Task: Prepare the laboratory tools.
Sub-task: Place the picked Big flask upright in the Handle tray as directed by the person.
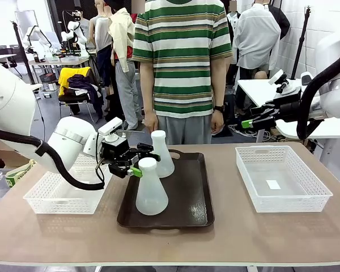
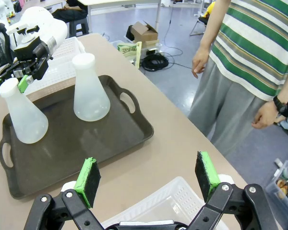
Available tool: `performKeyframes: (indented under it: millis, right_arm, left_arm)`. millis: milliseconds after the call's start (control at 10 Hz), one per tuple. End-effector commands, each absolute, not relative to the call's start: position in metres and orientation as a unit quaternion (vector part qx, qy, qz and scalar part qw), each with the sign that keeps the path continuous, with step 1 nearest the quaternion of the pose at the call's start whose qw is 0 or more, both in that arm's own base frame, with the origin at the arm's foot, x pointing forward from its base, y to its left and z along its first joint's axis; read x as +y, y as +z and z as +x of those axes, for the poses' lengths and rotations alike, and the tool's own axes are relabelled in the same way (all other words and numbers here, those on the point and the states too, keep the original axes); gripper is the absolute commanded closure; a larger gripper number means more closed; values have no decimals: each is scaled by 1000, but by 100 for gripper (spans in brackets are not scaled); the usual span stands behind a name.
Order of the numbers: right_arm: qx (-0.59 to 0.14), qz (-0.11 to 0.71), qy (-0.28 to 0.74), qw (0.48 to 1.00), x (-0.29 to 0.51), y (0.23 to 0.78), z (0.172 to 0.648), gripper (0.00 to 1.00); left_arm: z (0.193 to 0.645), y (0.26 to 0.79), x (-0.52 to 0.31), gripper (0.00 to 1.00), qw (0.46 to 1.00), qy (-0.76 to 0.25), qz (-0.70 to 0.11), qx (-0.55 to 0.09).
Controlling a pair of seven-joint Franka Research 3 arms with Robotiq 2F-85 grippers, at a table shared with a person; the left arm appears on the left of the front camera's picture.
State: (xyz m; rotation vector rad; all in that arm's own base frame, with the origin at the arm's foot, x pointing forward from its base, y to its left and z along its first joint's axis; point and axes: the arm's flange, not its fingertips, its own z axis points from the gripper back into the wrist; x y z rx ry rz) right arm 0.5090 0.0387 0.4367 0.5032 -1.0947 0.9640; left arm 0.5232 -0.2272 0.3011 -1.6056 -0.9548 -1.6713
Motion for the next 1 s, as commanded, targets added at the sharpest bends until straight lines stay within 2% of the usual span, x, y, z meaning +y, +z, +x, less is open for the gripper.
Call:
performKeyframes:
  millis: [0,500,900]
  right_arm:
    - [-488,228,434,722,39,438,508,0]
    - [-488,228,434,722,39,438,508,0]
    - [-488,228,434,722,39,438,508,0]
  left_arm:
    - [525,310,-222,0,332,-635,-614,-331]
    - [525,320,-210,0,350,-627,-619,-318]
    - [526,310,-220,0,343,-627,-616,-332]
